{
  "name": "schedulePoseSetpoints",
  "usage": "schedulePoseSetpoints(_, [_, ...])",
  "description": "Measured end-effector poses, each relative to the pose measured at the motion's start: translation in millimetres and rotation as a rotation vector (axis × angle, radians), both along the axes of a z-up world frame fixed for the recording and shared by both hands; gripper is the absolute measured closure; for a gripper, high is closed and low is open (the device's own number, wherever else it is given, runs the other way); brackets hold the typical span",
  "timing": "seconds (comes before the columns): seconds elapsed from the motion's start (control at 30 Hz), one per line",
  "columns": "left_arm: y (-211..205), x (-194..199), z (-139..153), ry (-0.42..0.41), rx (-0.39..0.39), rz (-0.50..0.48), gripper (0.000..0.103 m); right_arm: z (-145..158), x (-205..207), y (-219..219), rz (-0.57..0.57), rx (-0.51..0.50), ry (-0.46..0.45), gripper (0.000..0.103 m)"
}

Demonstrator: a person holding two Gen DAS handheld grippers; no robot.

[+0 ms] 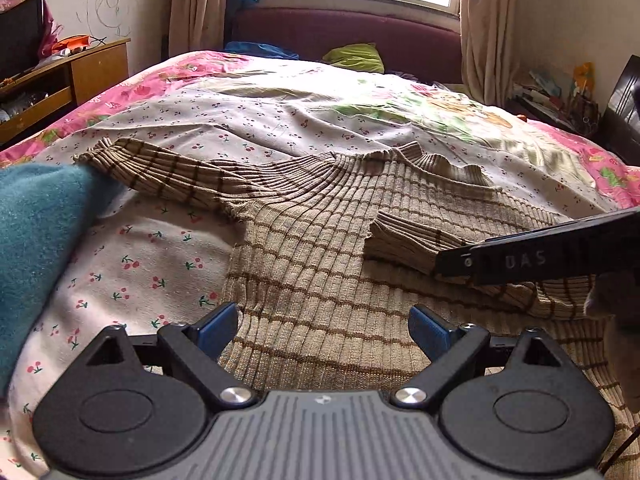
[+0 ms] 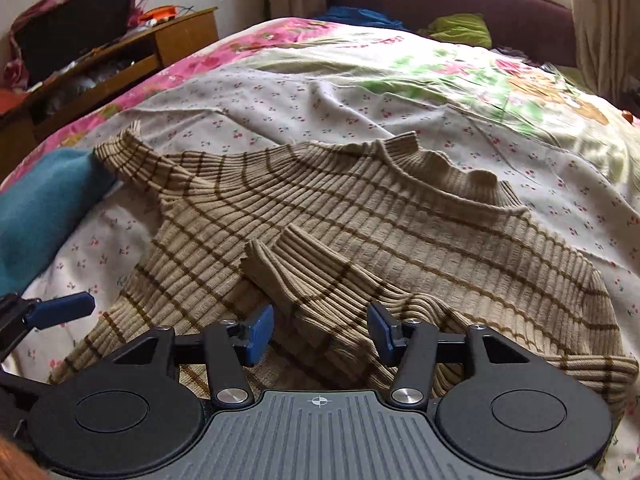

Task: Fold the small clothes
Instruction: 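Lay the held sleeve across the sweater body and open the right tool, then grasp the sweater side edge with the right tool and fold it inward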

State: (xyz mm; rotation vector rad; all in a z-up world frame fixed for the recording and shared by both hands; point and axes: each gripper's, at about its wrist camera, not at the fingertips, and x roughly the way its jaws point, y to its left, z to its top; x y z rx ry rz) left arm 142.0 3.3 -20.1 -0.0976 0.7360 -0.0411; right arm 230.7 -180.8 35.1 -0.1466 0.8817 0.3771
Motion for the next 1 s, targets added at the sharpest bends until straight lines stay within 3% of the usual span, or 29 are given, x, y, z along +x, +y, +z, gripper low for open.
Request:
schedulePoseSetpoints(0.07, [3.2, 0.8, -1.5, 0.006, -0.008, 0.006, 0.001, -9.3, 5.5, 11.3, 0.009, -0.057, -0.009, 0.054])
schedulePoseSetpoints(0.1, [4.6, 1.7, -2.6, 0.010, -0.011, 0.008, 0.001, -13.8, 9.1, 15.4, -0.003, -0.088, -0.009, 0.061])
schedulePoseSetpoints(0.13, [5.8, 2.4, -3.3, 0.013, -0.013, 0.010, 0.001, -16.6, 12.7, 17.1, -0.024, -0.102, -0.006, 0.079])
schedulePoseSetpoints(0.17, [7.1, 2.8, -3.7, 0.014, -0.016, 0.012, 0.001, -17.0, 18.1, 16.1, -0.051, -0.086, 0.011, 0.089])
schedulePoseSetpoints(0.23, [9.9, 3.0, -3.3, 0.011, -0.023, 0.019, 0.001, -8.4, 26.8, 11.3, -0.099, -0.010, 0.017, 0.095])
schedulePoseSetpoints(0.37, [12.4, 3.6, -2.4, 0.005, -0.030, 0.029, 0.001, 19.2, 34.4, 18.2, -0.121, 0.094, -0.082, 0.095])
schedulePoseSetpoints(0.43, [11.6, 3.5, -3.5, 0.008, -0.025, 0.028, 0.001, 18.0, 34.7, 30.0, -0.094, 0.103, -0.103, 0.095])
schedulePoseSetpoints(0.5, [9.8, 3.6, -5.7, 0.013, -0.016, 0.025, 0.001, 0.2, 41.2, 47.1, -0.058, 0.073, -0.067, 0.087])
schedulePoseSetpoints(0.57, [8.1, 4.2, -7.3, 0.015, -0.004, 0.021, 0.001, -19.9, 47.4, 55.5, -0.047, 0.045, 0.023, 0.086])
schedulePoseSetpoints(0.63, [7.5, 3.8, -7.1, 0.011, 0.003, 0.020, 0.001, -22.6, 39.3, 50.5, -0.060, 0.067, 0.010, 0.086])
schedulePoseSetpoints(0.77, [4.4, 5.4, -0.9, -0.005, 0.018, 0.023, 0.001, 10.1, 15.8, 2.0, -0.128, 0.172, -0.039, 0.086])
schedulePoseSetpoints(0.9, [-8.0, 12.7, 20.8, -0.071, 0.008, -0.040, 0.001, 35.2, -9.5, -74.9, -0.294, 0.149, -0.106, 0.086])
schedulePoseSetpoints(1.0, [-27.7, 30.6, 33.8, -0.118, 0.046, -0.092, 0.001, 32.9, -26.7, -128.4, -0.435, 0.112, -0.096, 0.083])
